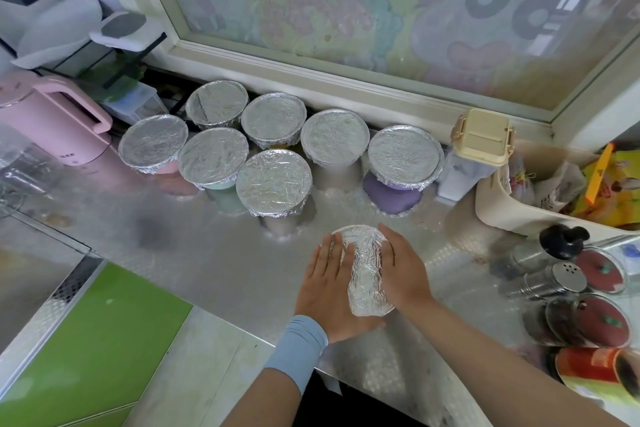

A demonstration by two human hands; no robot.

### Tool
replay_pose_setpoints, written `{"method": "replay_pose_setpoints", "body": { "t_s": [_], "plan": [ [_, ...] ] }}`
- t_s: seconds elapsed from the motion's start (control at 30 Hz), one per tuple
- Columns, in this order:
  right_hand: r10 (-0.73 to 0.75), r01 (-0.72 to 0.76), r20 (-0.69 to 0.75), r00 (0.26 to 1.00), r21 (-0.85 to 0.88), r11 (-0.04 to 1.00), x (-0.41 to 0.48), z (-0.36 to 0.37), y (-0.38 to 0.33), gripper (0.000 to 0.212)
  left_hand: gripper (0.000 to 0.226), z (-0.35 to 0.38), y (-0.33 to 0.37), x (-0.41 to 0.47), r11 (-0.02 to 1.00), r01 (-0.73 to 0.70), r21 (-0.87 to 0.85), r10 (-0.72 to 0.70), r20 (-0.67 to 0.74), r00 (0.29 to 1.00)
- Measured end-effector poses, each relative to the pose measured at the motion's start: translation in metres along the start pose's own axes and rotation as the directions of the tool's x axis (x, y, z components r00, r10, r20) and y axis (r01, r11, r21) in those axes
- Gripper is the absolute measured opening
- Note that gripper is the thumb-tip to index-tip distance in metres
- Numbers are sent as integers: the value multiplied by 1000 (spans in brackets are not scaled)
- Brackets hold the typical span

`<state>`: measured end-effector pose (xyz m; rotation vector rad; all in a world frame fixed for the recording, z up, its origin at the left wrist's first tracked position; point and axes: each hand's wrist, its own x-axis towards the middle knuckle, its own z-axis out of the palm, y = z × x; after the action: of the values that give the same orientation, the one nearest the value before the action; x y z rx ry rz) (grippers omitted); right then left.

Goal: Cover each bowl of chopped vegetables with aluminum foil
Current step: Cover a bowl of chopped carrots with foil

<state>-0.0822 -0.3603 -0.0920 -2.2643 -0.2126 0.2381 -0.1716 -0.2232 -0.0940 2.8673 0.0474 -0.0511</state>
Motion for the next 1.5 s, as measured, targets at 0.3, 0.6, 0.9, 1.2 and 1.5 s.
{"method": "replay_pose_setpoints", "body": {
  "t_s": [0.3, 0.6, 0.9, 1.2, 1.5],
  "plan": [
    [73, -73, 23, 997, 30, 997, 5, -18, -1, 27, 98, 1, -5, -31, 958, 44, -283, -125, -274, 954],
    [136, -227, 358, 924, 228, 947, 30, -12, -22, 40, 49, -12, 2, 12, 319, 305, -897, -694, -2, 720],
    [184, -252, 237, 954, 297, 921, 21, 2, -22, 32, 30, -28, -4, 25, -90, 256, -962, -781, 228, 582],
    [362, -381, 118, 925, 298, 875, 8, 6, -22, 29, 33, -12, 26, 2, -358, 92, -929, -822, 360, 441],
    [228, -289, 221, 948, 298, 910, 33, 7, -25, 37, 28, -14, -1, 27, -185, 303, -935, -803, 322, 502]
  ]
}}
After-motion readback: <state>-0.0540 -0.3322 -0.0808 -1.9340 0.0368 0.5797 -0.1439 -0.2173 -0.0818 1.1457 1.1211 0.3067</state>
